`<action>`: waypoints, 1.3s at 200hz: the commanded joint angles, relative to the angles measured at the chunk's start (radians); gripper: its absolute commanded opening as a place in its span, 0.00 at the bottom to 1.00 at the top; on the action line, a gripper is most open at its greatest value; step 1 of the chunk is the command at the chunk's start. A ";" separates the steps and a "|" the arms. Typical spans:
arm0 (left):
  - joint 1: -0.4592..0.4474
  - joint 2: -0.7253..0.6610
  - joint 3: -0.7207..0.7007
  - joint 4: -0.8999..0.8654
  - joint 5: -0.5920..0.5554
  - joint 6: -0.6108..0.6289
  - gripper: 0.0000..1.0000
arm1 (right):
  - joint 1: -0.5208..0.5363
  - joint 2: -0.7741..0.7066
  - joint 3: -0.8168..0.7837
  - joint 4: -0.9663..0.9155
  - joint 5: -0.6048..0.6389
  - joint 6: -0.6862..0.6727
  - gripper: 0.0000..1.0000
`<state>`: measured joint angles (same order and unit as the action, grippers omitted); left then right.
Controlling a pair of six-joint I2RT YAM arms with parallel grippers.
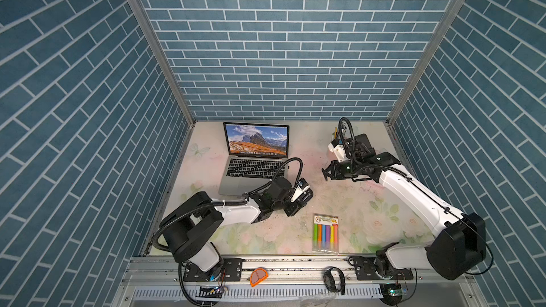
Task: Insert the wireless mouse receiver into the laptop
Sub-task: Close the lid on the mouse.
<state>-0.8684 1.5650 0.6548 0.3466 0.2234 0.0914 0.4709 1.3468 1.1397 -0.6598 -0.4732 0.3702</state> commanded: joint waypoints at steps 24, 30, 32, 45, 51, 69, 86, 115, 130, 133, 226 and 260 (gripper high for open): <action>0.045 -0.050 0.031 0.071 0.120 -0.034 0.47 | 0.003 -0.071 -0.048 0.020 -0.274 0.055 0.00; 0.048 -0.055 0.031 0.076 0.135 -0.036 0.47 | 0.003 -0.073 -0.054 0.026 -0.293 0.057 0.00; 0.049 -0.057 0.031 0.078 0.137 -0.036 0.46 | 0.003 -0.073 -0.056 0.028 -0.299 0.058 0.00; 0.049 -0.064 0.033 0.074 0.144 -0.032 0.46 | 0.002 -0.074 -0.067 0.049 -0.326 0.073 0.00; 0.051 -0.066 0.036 0.068 0.145 -0.030 0.46 | 0.002 -0.075 -0.076 0.066 -0.334 0.088 0.00; 0.051 -0.069 0.040 0.042 0.149 -0.023 0.45 | 0.002 -0.078 -0.099 0.127 -0.357 0.134 0.00; 0.052 -0.067 0.040 0.032 0.147 -0.028 0.45 | 0.002 -0.072 -0.117 0.169 -0.369 0.157 0.00; 0.057 -0.071 0.069 0.029 0.166 -0.035 0.45 | 0.002 -0.036 -0.126 0.182 -0.369 0.160 0.00; 0.057 -0.075 0.072 0.027 0.172 -0.035 0.45 | 0.002 -0.024 -0.135 0.206 -0.371 0.171 0.00; 0.057 -0.074 0.072 0.027 0.174 -0.035 0.45 | 0.002 -0.023 -0.135 0.209 -0.371 0.171 0.00; 0.058 -0.085 0.068 0.032 0.179 -0.047 0.43 | -0.001 0.018 -0.150 0.210 -0.326 0.155 0.00; 0.058 -0.094 0.068 0.027 0.175 -0.044 0.43 | -0.007 0.029 -0.152 0.199 -0.323 0.148 0.00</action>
<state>-0.8154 1.5089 0.7074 0.3527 0.3859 0.0586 0.4709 1.3529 1.0042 -0.4450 -0.8196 0.5198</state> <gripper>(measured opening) 0.612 0.049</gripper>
